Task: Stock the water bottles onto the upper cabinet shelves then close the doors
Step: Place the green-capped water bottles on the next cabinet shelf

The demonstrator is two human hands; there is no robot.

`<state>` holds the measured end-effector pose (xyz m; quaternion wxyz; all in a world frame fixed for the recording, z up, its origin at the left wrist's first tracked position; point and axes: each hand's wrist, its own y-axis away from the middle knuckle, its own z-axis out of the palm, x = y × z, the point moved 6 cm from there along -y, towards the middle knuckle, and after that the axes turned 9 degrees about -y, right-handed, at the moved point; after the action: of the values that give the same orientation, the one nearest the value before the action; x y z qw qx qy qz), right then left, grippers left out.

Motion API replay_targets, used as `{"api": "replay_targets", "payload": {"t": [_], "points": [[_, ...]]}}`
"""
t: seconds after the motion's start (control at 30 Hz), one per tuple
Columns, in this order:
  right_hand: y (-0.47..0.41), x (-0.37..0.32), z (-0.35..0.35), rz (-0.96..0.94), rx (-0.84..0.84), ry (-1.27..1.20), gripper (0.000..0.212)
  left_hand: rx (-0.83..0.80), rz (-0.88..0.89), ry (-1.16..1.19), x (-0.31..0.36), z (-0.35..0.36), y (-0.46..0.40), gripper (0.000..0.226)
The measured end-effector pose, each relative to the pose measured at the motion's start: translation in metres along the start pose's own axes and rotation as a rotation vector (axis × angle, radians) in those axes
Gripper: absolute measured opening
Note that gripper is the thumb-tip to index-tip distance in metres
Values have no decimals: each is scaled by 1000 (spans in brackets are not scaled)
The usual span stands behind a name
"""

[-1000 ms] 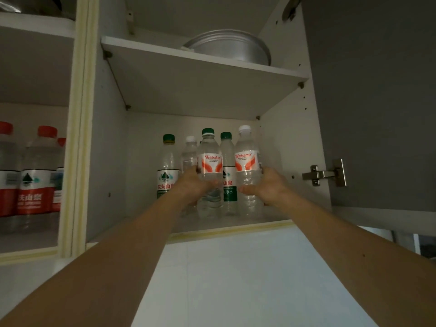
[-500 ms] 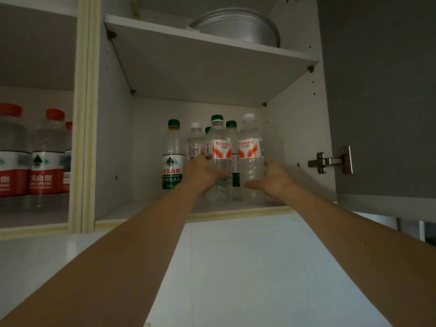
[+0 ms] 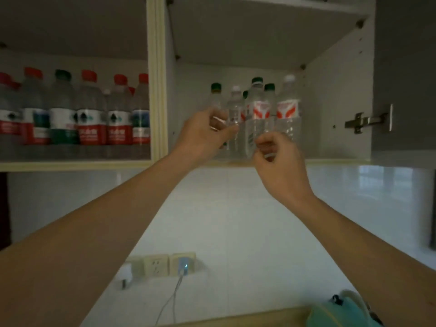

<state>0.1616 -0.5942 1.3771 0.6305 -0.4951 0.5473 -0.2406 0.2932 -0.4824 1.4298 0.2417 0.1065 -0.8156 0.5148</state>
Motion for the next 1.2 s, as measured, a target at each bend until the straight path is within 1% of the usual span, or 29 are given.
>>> {"api": "replay_targets", "payload": {"t": [0.07,0.13,0.23,0.37,0.53,0.63,0.7,0.77,0.83,0.93,1.03,1.07,1.1,1.13,1.17,1.2], "points": [[35,-7,17,29,-41,-52,18,1,19,-11,-6,-23,30,23],[72,-7,33,99,-101,-96,15,-16,22,-26,-16,-43,64,20],[133,3,67,285,-271,-149,11,-82,-23,-114,-42,-61,120,22],[221,18,114,510,-504,-192,18,-209,-125,-236,-94,-75,191,23],[326,43,166,726,-726,-167,36,-302,-340,-326,-182,-79,274,25],[385,60,187,863,-839,-122,44,-445,-504,-381,-242,-70,340,30],[425,75,198,974,-902,-101,48,-552,-660,-414,-282,-64,390,38],[465,89,206,1101,-943,-63,53,-659,-833,-437,-316,-57,441,45],[502,103,212,1229,-949,-46,60,-763,-945,-455,-339,-48,484,45],[541,123,222,1336,-931,-17,67,-802,-1051,-399,-359,-33,521,39],[562,139,236,1375,-928,11,63,-776,-1103,-384,-371,-26,533,35],[565,142,240,1373,-940,14,57,-780,-1101,-395,-373,-25,536,38],[567,144,244,1364,-957,16,46,-793,-1103,-415,-375,-23,538,38],[568,145,247,1354,-970,27,29,-807,-1111,-435,-377,-22,542,39],[570,146,250,1348,-974,39,22,-817,-1129,-445,-380,-21,546,41],[571,147,252,1342,-971,54,25,-823,-1151,-438,-383,-20,550,41]]}}
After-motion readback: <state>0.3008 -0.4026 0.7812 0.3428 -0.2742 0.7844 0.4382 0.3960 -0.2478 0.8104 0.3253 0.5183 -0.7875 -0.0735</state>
